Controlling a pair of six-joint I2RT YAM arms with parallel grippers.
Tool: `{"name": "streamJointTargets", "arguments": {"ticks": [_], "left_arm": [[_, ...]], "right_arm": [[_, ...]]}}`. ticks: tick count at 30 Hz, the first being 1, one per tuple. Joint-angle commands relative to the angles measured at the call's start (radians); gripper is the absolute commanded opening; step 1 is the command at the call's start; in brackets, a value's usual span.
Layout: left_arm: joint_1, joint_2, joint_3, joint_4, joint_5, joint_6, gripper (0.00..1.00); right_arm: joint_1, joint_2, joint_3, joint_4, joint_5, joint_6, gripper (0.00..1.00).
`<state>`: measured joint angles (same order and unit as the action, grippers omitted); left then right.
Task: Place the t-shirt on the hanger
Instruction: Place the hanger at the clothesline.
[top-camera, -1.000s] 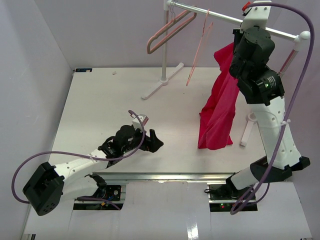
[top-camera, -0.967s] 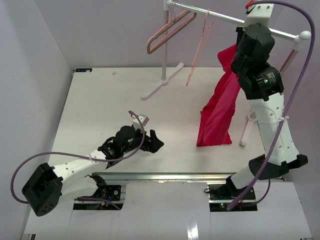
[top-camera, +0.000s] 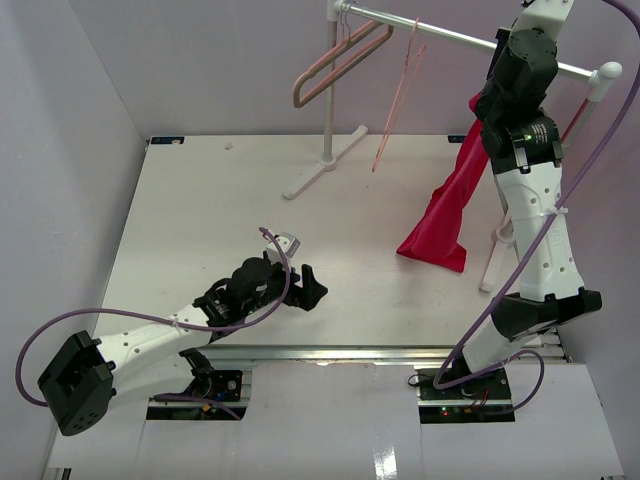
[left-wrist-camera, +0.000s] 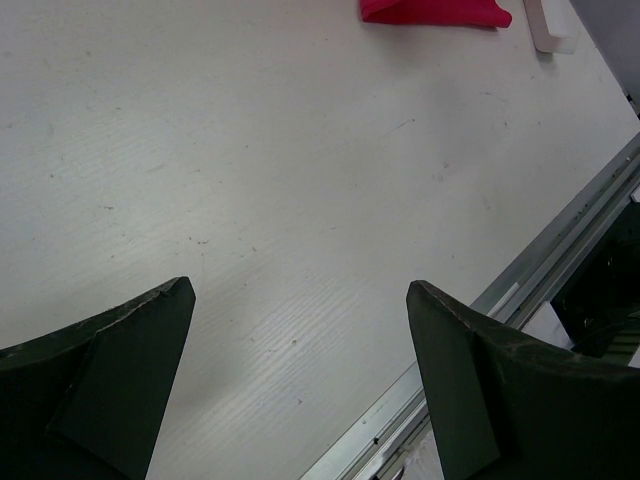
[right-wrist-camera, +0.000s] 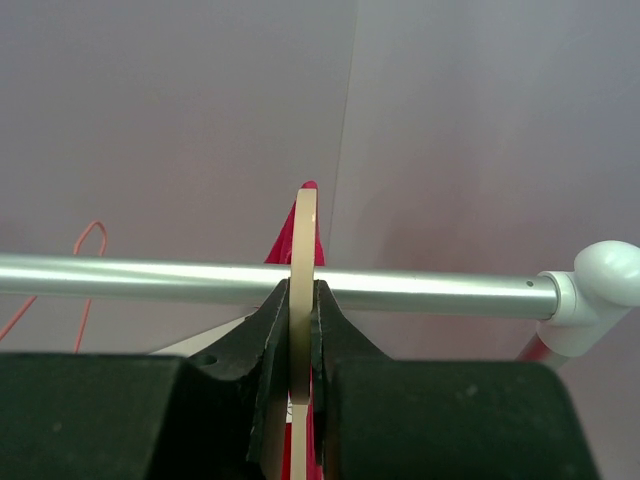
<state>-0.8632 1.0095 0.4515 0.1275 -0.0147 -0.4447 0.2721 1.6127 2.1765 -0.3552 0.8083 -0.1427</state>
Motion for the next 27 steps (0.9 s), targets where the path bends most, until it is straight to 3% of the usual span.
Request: {"name": "streamJointTargets", "arguments": {"ticks": [1, 16, 27], "left_arm": [[-0.007, -0.022, 0.029, 0.001, 0.007, 0.009, 0.98], [-0.014, -0.011, 0.032, 0.009, 0.023, 0.009, 0.98], [-0.020, -0.018, 0.032, 0.009, 0.045, 0.014, 0.98]], "right_arm": [[-0.028, 0.002, 0.003, 0.121, 0.003, -0.008, 0.08], [-0.071, 0.003, -0.033, 0.182, -0.009, -0.004, 0.09], [-0.071, -0.024, -0.092, 0.208, 0.004, 0.011, 0.42]]}}
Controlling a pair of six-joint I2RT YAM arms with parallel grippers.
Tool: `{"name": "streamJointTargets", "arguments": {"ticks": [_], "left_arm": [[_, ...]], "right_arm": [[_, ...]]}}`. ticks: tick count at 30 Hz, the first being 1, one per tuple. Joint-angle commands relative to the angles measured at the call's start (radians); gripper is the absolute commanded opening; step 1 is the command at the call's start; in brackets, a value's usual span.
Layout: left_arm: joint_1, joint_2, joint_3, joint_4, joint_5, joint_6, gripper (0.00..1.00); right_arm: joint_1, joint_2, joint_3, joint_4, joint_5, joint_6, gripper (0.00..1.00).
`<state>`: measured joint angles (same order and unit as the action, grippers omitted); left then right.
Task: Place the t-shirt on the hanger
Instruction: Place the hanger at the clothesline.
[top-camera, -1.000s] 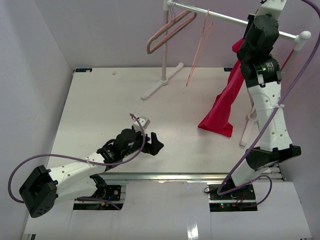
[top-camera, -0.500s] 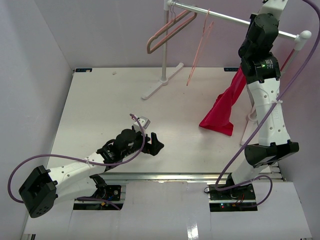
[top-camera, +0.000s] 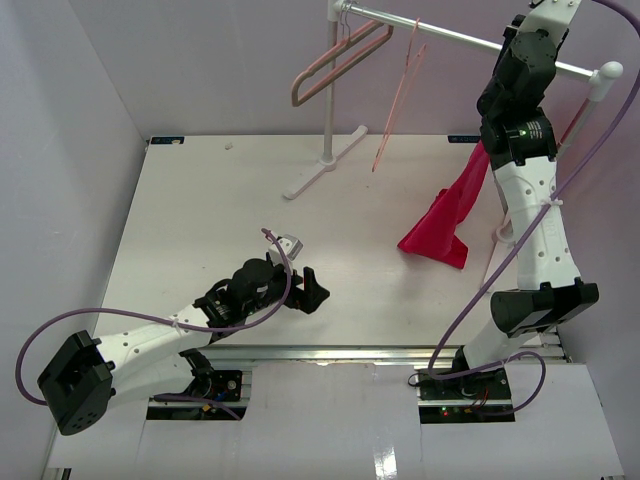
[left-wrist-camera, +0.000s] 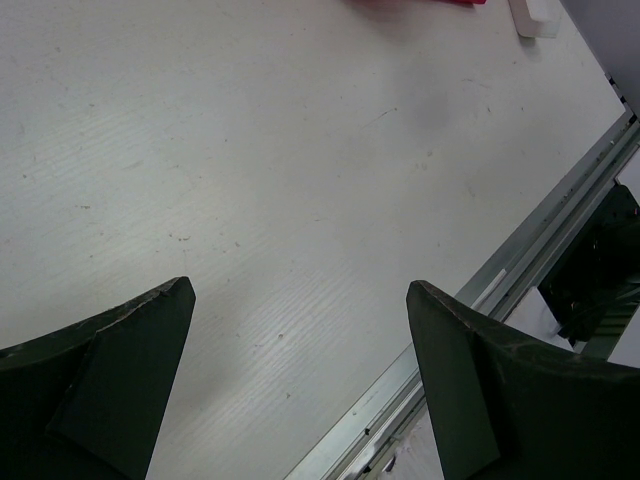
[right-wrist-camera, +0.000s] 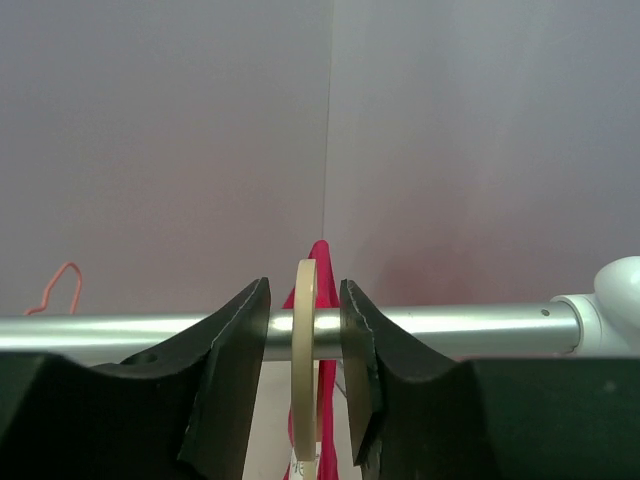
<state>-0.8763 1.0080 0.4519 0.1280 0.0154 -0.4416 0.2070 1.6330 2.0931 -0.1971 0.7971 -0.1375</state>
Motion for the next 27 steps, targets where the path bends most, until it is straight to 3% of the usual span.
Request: {"name": "streamJointTargets", "arguments": {"ticks": [1, 3, 8, 9, 10, 11, 12, 16, 19, 27], "left_arm": [[-0.007, -0.016, 0.031, 0.009, 0.016, 0.012, 0.98], [-0.007, -0.019, 0.031, 0.009, 0.017, 0.014, 0.98], [-0.007, -0.010, 0.031, 0.009, 0.032, 0.041, 0.98], [-0.007, -0.007, 0.032, 0.009, 0.038, 0.047, 0.98], [-0.007, -0.004, 0.032, 0.009, 0.038, 0.049, 0.98], [-0.007, -0.004, 0.030, 0.005, 0.027, 0.049, 0.98], [-0.007, -0.006, 0.028, 0.004, 0.007, 0.049, 0.98], [-0.006, -0.018, 0.024, 0.000, -0.037, 0.060, 0.98], [-0.006, -0.025, 0.022, 0.010, -0.004, 0.071, 0.98], [-0.007, -0.060, -0.004, 0.027, 0.000, 0.111, 0.98]], "right_arm": [[-0.006, -0.049, -0.007, 0.051, 0.014, 0.006, 0.43], [-0.006, -0.057, -0.005, 0.051, 0.000, 0.007, 0.45], [-0.006, -0.095, 0.022, -0.011, -0.056, 0.044, 0.61], [-0.005, -0.103, 0.031, -0.036, -0.065, 0.058, 0.72], [-0.004, -0.120, 0.031, -0.052, -0.071, 0.070, 0.90], [-0.004, -0.145, 0.013, -0.064, -0.077, 0.085, 0.95], [-0.004, -0.159, -0.022, -0.068, -0.089, 0.101, 0.91], [-0.004, -0.269, -0.150, -0.087, -0.174, 0.159, 0.90], [0.003, -0.288, -0.187, -0.199, -0.270, 0.227, 0.90], [0.145, -0.331, -0.268, -0.312, -0.382, 0.215, 0.90]]}}
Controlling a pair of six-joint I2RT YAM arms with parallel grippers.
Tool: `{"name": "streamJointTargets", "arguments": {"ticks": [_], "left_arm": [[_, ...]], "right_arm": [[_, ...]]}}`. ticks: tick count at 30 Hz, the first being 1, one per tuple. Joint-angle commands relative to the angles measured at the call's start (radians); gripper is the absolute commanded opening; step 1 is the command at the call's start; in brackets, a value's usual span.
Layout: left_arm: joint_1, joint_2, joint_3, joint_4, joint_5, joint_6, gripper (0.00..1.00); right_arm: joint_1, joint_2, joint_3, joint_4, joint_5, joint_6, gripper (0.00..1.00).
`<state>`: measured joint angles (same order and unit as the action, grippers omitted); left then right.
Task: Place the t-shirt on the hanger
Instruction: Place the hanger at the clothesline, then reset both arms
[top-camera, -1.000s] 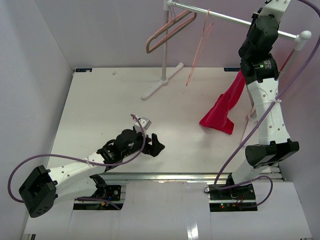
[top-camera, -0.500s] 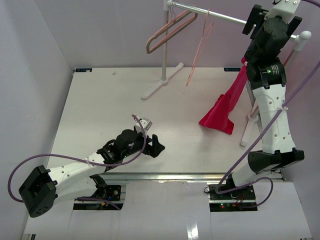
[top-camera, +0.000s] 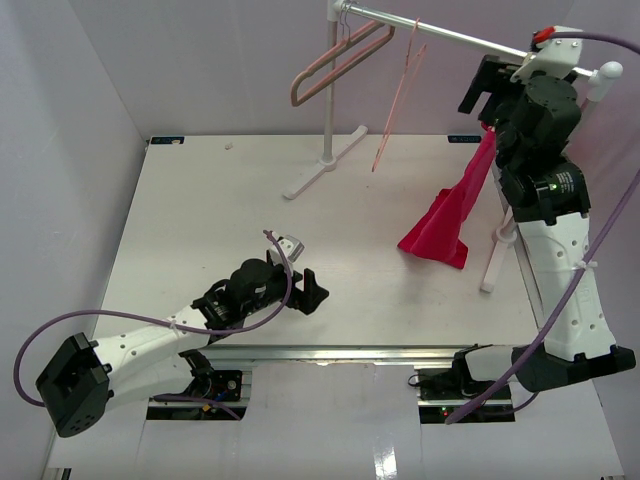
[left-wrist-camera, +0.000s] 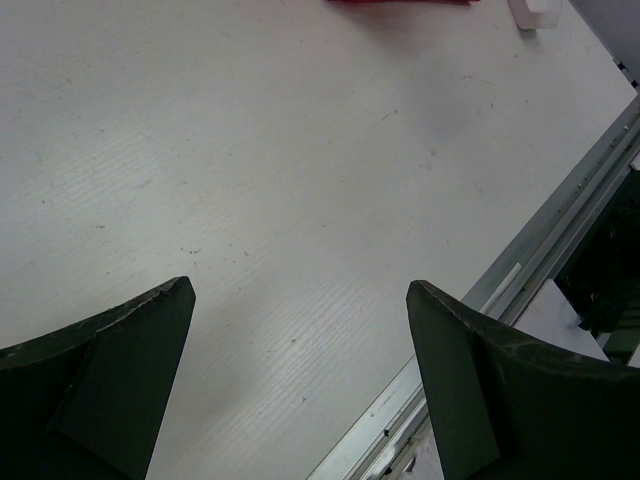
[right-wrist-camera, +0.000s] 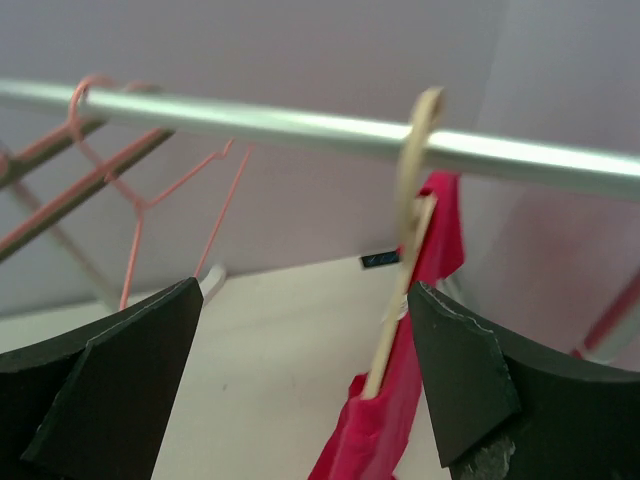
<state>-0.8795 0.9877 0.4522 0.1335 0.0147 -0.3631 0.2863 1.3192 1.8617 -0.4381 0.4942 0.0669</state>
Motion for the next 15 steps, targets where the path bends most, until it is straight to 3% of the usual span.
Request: {"name": "streamJointTargets", "arguments": {"ticks": [1, 7, 10, 15], "left_arm": [[-0.004, -0.042, -0.005, 0.021, 0.001, 0.035, 0.98], [-0.003, -0.061, -0.002, 0.011, -0.039, 0.045, 0.98], [-0.004, -0.103, -0.018, 0.017, -0.071, 0.051, 0.98], [-0.003, -0.193, -0.052, 0.037, -0.100, 0.058, 0.98]], "right_arm": [[0.092, -0.023, -0.038, -0.079, -0.058, 0.001, 0.90], [0.237, -0.095, -0.092, -0.152, -0.094, -0.004, 0.90], [0.262, -0.196, -0.282, -0.072, -0.185, 0.043, 0.90], [0.290, -0.325, -0.458, -0.030, -0.268, 0.106, 0.90]]}}
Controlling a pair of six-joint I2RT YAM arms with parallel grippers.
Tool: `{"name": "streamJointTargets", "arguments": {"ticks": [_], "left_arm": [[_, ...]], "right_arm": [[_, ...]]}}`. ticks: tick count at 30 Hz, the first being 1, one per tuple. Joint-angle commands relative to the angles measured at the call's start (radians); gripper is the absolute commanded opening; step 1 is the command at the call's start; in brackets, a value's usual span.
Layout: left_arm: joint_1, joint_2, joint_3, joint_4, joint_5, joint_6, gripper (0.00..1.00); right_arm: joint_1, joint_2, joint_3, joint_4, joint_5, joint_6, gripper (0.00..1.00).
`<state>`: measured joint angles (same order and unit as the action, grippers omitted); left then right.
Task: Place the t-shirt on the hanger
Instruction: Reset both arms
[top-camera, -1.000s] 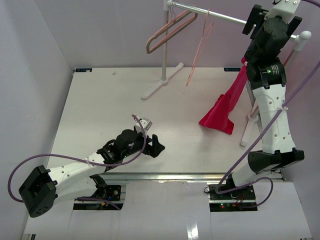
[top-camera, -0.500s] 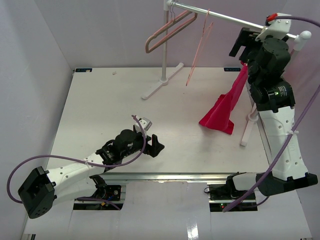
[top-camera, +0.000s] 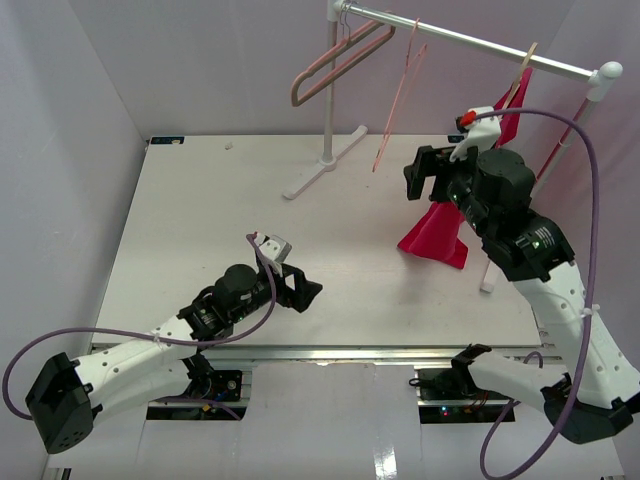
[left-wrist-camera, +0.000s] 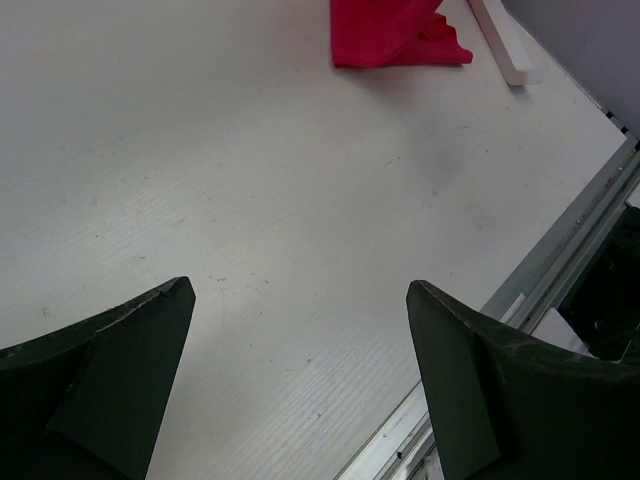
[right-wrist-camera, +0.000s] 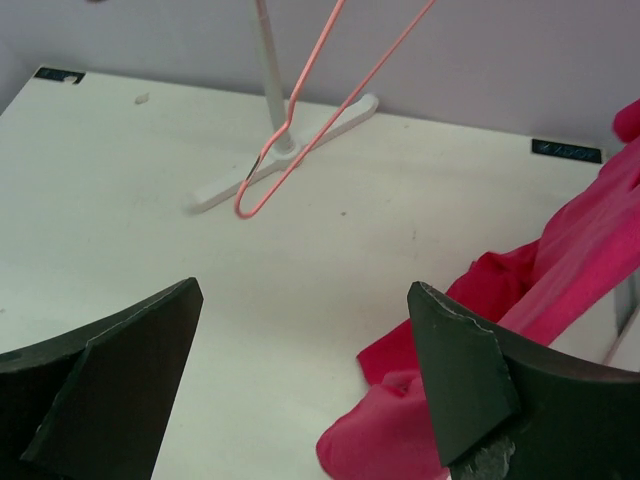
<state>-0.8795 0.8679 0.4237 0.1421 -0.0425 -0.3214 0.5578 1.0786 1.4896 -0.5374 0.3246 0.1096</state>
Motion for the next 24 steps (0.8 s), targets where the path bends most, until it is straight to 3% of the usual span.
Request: {"name": "streamJointTargets", "arguments": {"ticks": [1, 7, 24], "left_arm": [[-0.004, -0.084, -0.026, 0.030, -0.046, 0.016, 0.98], [-0.006, -0.088, -0.020, 0.017, -0.059, 0.019, 0.98], [-0.005, -0.180, -0.050, 0.039, -0.055, 0.018, 0.98]], "right_arm": [[0.025, -0.105, -0.120, 0.077, -0.123, 0.071, 0.90], [0.103, -0.176, -0.320, 0.147, -0.229, 0.109, 0.90], [0.393, -0.344, -0.807, 0.436, -0.011, 0.059, 0.90]]}}
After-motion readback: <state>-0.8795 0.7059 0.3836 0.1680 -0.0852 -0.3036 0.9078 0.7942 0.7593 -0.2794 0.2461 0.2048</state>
